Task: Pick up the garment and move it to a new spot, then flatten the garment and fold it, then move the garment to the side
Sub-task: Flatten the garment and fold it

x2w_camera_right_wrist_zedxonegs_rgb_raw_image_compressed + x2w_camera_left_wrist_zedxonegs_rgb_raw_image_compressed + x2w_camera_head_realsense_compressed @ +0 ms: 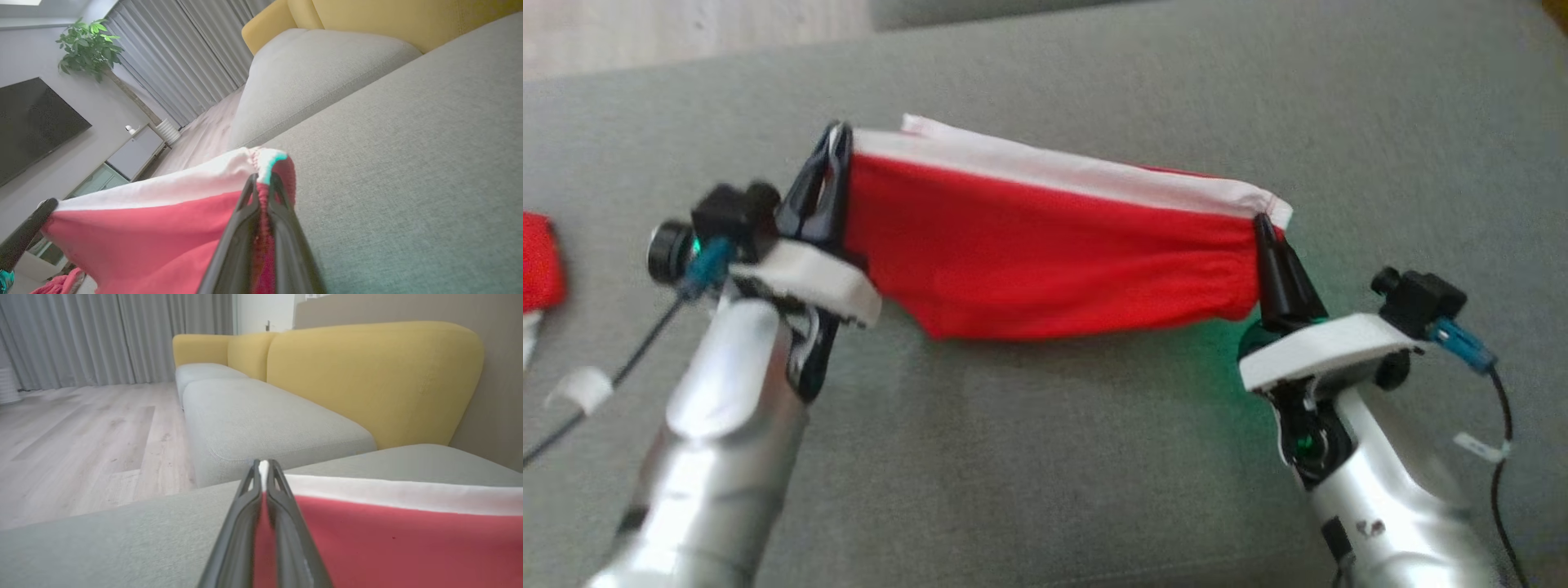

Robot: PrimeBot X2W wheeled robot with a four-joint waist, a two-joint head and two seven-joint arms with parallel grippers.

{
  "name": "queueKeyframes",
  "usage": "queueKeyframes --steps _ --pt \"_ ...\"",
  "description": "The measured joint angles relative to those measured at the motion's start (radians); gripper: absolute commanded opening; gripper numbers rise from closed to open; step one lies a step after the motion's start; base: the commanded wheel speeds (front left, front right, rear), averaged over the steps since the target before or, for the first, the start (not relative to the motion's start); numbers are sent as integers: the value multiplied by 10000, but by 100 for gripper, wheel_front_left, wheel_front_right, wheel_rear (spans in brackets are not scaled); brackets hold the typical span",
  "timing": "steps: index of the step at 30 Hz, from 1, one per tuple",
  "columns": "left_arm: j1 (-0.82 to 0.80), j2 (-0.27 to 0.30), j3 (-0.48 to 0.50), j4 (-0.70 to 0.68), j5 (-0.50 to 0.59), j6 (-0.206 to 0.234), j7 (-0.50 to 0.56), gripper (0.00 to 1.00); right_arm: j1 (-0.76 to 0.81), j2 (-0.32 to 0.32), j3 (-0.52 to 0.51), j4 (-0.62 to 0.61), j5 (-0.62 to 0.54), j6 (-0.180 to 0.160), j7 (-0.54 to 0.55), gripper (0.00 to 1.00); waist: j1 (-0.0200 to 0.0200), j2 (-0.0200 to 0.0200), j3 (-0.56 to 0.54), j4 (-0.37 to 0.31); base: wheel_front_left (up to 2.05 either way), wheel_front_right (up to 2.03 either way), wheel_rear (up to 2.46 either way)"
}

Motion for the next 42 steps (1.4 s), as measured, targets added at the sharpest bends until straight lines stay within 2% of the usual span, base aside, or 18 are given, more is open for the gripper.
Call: queueKeyframes --steps 5,9,20,21,22,23,24,30,34,42 --pt "-1177 441 -1174 1156 -640 -2 247 0 -619 2 692 290 930 0 0 0 -1 0 686 -360 0 0 0" --pt "-1820 761 -1563 1965 -972 0 123 0 -1129 15 1099 265 1488 0 0 0 -2 0 1116 -653 0 0 0" --pt "-3175 777 -2144 3012 -1290 -2 -376 0 -1420 17 1279 157 1409 0 0 0 -4 0 1707 -1014 0 0 0" --pt "-3248 769 -2173 3133 -1308 -2 -382 0 -1429 15 1323 159 1411 0 -2 13 -4 0 1735 -1027 0 0 0" --pt "-3286 763 -2182 3216 -1308 -2 -385 0 -1442 15 1383 159 1411 0 -2 39 -4 0 1760 -1043 0 0 0" --pt "-3303 757 -2174 3319 -1308 -2 -387 58 -1471 15 1453 159 1407 0 -2 100 -4 0 1780 -1058 0 0 0" --pt "-3303 750 -2165 3402 -1308 0 -387 100 -1519 15 1501 165 1400 0 0 100 -3 0 1792 -1069 0 0 0" --pt "-3160 673 -1584 2775 -1310 249 -416 100 -1519 25 1087 84 359 0 -2 100 -4 0 1704 -1004 0 0 0" --pt "-2379 625 -888 2299 -1375 497 -416 100 -1200 29 780 31 -247 0 -2 100 -4 0 1494 -899 0 0 0" --pt "-371 94 -84 2142 -1467 453 -416 100 -12 50 -963 -336 -2219 0 -2 100 -6 0 1067 -677 0 0 0"
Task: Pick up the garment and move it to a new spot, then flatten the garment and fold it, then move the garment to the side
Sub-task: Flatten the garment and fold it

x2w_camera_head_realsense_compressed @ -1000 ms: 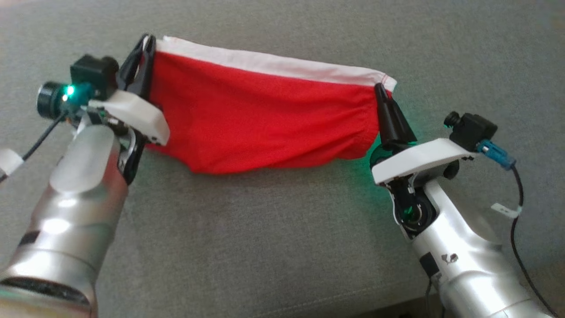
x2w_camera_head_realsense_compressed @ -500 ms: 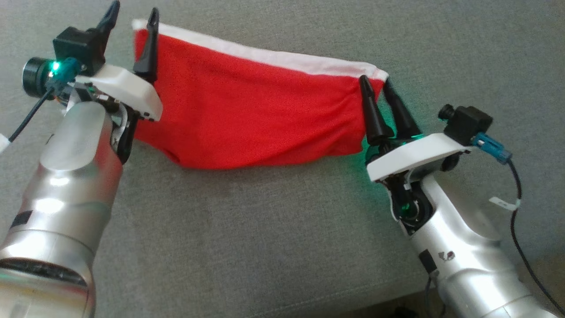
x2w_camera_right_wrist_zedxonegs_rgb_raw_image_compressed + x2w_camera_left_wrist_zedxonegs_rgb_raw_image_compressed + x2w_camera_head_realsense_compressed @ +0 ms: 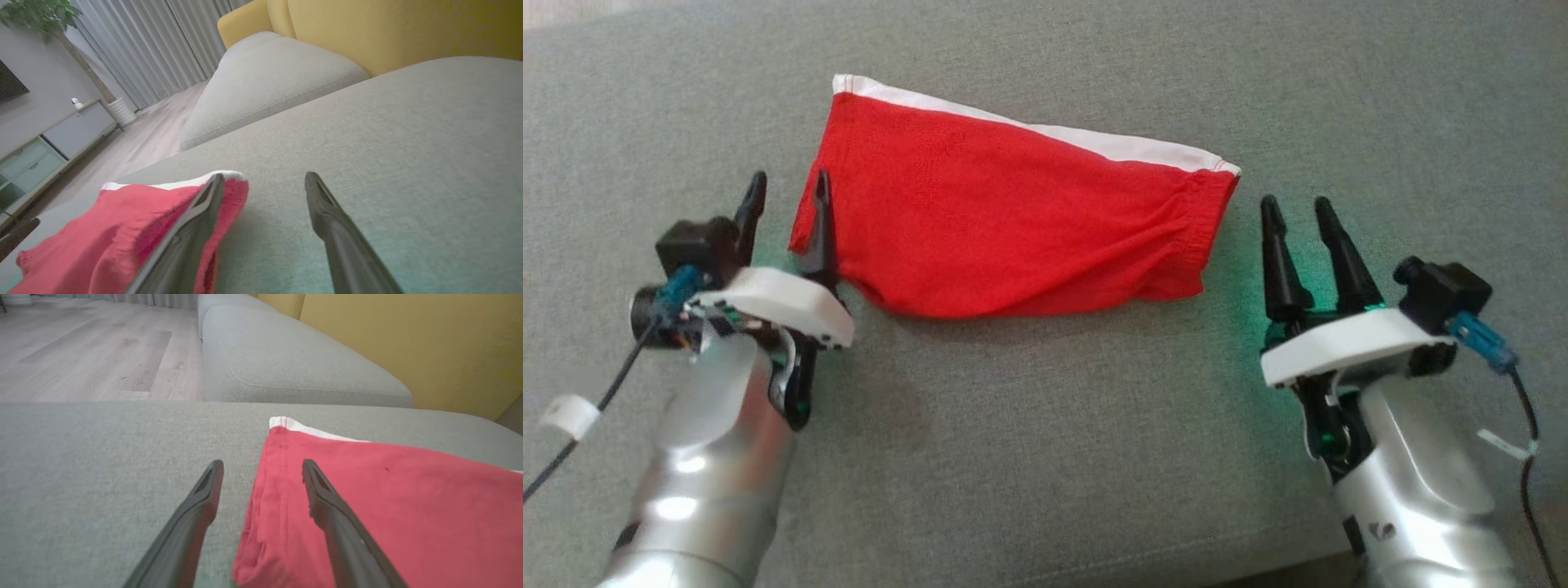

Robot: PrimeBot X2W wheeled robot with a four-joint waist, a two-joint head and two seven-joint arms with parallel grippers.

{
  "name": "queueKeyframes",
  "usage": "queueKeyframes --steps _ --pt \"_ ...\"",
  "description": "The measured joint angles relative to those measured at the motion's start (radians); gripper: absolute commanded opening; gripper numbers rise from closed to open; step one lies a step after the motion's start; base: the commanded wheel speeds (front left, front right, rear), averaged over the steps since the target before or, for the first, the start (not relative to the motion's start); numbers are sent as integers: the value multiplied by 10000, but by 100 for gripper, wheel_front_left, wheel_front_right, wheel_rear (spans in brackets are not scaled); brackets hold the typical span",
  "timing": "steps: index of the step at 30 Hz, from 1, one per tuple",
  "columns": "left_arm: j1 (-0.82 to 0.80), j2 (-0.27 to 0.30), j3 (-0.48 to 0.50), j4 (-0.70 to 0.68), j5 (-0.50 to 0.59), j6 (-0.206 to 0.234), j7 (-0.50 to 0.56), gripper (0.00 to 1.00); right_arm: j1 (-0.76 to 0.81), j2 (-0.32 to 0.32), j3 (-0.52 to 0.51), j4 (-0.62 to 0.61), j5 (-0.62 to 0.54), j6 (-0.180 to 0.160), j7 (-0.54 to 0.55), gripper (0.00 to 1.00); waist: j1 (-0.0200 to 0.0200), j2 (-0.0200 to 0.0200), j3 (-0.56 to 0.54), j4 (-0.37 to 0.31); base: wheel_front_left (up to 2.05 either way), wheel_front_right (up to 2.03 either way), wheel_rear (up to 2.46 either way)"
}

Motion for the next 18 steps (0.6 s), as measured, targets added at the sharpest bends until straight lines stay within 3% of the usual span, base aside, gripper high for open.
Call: queueKeyframes --steps 6,12,13,14,18 --pt "119 -153 163 840 -33 -190 0 100 448 25 -616 -257 -1168 0 0 100 0 0 -72 -129 0 0 0" --pt "-89 -305 -178 1964 90 -288 -58 100 563 42 -788 -307 -1298 0 0 100 1 0 -85 -261 0 0 0" --pt "-162 -324 -184 2171 100 -288 -56 44 564 42 -790 -305 -1304 0 0 100 0 0 -113 -273 0 0 0" --pt "-225 -341 -188 2316 100 -288 -56 0 565 42 -805 -305 -1304 0 0 100 1 0 -152 -279 0 0 0" --pt "-233 -405 -286 2587 142 -360 -56 0 586 42 -899 -293 -1304 0 0 100 1 0 -306 -244 0 0 0"
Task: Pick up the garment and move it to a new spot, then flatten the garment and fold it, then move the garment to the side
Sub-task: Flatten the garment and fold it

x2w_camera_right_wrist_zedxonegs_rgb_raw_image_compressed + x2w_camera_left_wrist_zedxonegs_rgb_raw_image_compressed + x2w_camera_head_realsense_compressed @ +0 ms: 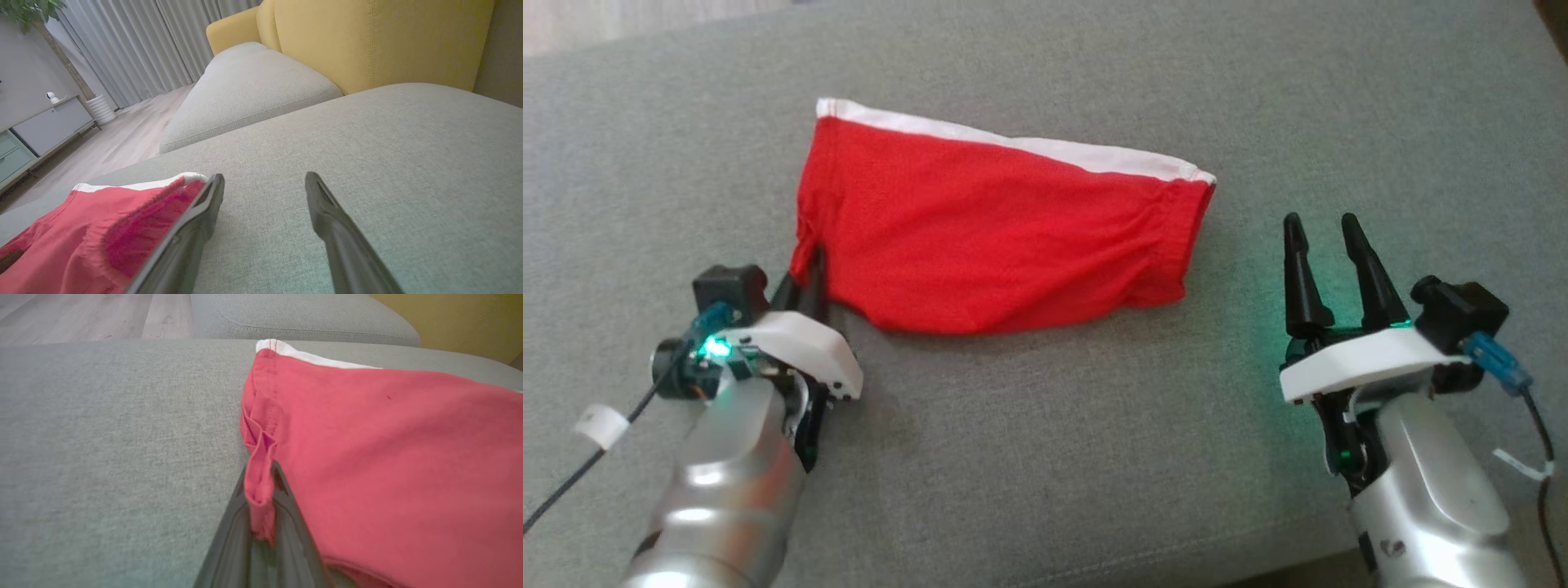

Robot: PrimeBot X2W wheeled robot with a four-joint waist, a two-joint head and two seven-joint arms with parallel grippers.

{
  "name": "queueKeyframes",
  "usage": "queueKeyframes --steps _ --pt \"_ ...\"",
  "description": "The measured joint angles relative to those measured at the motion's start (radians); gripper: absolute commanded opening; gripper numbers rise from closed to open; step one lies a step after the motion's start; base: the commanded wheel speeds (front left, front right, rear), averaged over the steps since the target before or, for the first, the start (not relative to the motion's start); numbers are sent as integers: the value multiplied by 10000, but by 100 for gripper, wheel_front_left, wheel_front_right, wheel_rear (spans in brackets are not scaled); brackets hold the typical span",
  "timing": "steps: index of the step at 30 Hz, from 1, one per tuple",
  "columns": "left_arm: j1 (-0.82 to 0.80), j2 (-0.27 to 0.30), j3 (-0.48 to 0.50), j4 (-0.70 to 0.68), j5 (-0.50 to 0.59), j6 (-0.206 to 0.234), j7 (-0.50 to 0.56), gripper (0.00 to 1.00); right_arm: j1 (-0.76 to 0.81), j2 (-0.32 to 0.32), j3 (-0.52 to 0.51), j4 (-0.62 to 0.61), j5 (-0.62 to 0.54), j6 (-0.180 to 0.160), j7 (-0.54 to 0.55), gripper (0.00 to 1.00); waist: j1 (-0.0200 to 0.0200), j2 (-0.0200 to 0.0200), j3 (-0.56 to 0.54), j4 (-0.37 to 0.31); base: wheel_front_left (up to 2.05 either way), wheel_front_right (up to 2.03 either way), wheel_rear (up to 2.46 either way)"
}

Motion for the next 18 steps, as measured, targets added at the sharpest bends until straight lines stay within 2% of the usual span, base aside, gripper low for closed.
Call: queueKeyframes --steps 4,11,16,18 --pt "392 -132 182 -328 -98 23 13 0 282 4 -157 63 -13 0 0 100 1 0 -318 188 0 0 0" --pt "2751 -401 865 -2665 100 809 13 0 919 10 -52 176 -84 0 0 100 -1 0 -1049 847 0 0 0" --pt "4219 -616 1147 -3770 297 940 13 0 984 12 520 151 -58 0 0 100 -1 0 -1376 1518 0 0 0" --pt "4461 -637 1170 -4178 401 941 13 85 965 12 884 132 -31 0 0 100 -1 0 -1430 1770 0 0 0"
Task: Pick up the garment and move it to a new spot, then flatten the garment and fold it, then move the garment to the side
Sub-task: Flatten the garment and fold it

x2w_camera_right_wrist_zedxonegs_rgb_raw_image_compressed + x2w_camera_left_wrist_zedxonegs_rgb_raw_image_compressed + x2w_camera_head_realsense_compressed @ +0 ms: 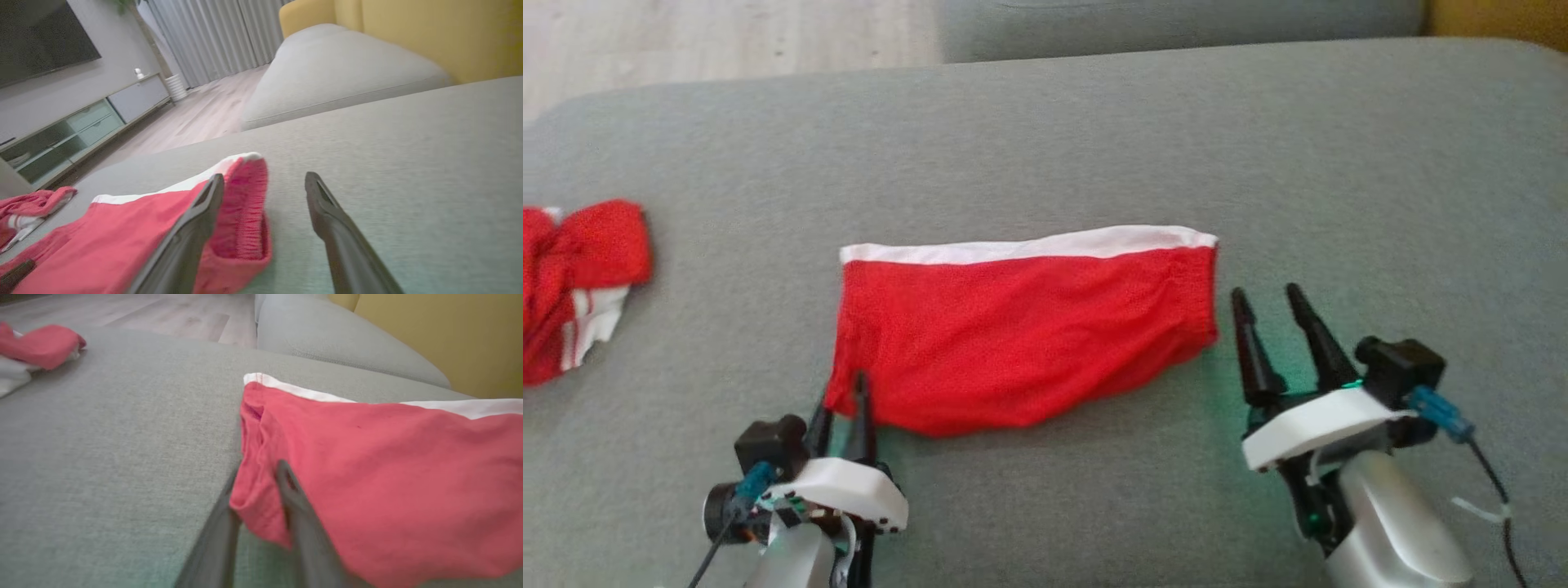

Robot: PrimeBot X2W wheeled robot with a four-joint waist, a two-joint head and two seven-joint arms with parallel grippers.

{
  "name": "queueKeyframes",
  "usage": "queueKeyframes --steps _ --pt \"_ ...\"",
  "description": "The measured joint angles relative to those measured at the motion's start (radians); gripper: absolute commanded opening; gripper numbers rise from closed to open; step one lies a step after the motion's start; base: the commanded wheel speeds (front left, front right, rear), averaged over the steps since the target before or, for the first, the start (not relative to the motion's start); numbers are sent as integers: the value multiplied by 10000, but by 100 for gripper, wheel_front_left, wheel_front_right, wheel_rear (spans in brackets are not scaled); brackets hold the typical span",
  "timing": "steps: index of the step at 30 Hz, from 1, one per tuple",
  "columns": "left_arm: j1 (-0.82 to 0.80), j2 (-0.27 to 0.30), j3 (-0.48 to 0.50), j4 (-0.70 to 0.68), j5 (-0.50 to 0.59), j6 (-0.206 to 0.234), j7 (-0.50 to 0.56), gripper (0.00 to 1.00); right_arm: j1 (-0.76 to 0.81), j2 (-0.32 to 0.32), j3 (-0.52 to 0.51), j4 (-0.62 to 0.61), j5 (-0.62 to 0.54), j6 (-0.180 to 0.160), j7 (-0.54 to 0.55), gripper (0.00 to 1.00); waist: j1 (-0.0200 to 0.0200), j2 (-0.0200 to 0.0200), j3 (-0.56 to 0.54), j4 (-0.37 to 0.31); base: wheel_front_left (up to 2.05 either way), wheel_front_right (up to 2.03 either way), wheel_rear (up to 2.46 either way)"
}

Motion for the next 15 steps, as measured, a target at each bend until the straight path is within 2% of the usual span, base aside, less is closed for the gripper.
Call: queueKeyframes --steps 1,6,15 --pt "71 -10 -13 -173 67 29 0 100 -22 2 188 -2 73 0 0 100 0 0 -7 120 0 0 0" --pt "354 -17 -184 -821 155 40 0 100 -616 2 918 433 219 0 0 100 1 0 96 573 0 0 0" --pt "509 -31 -757 -1202 -151 293 0 100 -1248 0 656 3367 -38 0 0 100 2 0 421 1131 0 0 0"
